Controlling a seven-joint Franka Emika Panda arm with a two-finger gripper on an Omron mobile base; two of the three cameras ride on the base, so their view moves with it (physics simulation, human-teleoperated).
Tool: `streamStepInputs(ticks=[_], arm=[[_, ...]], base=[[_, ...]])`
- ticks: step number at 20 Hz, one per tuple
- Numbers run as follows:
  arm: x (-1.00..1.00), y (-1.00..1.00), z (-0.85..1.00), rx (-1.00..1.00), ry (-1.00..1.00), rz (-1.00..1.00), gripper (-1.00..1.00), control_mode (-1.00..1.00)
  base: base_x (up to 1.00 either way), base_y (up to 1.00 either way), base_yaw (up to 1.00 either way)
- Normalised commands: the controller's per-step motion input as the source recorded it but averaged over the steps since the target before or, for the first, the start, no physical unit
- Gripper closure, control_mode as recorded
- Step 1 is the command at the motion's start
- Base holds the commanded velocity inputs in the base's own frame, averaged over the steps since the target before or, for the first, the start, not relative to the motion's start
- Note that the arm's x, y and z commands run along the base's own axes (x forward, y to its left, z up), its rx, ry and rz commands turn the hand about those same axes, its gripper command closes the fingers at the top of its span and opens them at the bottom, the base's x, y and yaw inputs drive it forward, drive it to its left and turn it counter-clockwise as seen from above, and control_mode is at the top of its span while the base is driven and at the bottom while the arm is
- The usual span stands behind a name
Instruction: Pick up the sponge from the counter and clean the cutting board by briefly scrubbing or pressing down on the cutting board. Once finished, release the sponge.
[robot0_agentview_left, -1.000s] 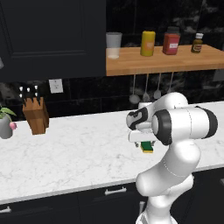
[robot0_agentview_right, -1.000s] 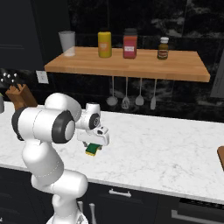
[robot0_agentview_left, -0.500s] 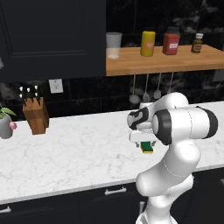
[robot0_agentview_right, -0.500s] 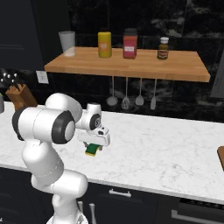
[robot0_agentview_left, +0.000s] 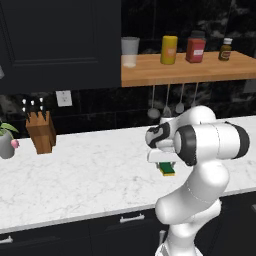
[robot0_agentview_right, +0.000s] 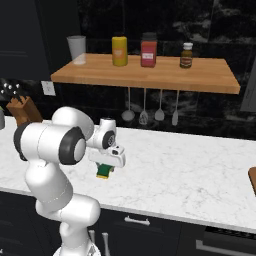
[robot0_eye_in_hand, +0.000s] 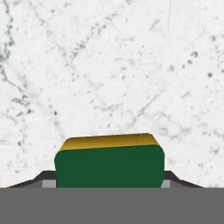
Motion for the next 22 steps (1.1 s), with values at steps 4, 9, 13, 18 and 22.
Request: streamStepInputs(ticks=[4,9,13,18,22], arm=[[-0.23,-0.06,0.21,0.07,0.0,0.0,1.0,-1.0],[-0.29,-0.01,0.03,0.06,0.0,0.0,1.0,-1.0],[-0.18,0.0,0.25,0.03,0.0,0.0,1.0,-1.0],[-0.03,0.0,0.54,0.02,0.0,0.0,1.0,-1.0],[0.0,0.0,0.64,0.0,0.0,0.0,1.0,-1.0]], base=[[0.0,0.0,0.0],[0.0,0.0,0.0],[0.0,0.0,0.0],[0.0,0.0,0.0],[0.0,0.0,0.0]])
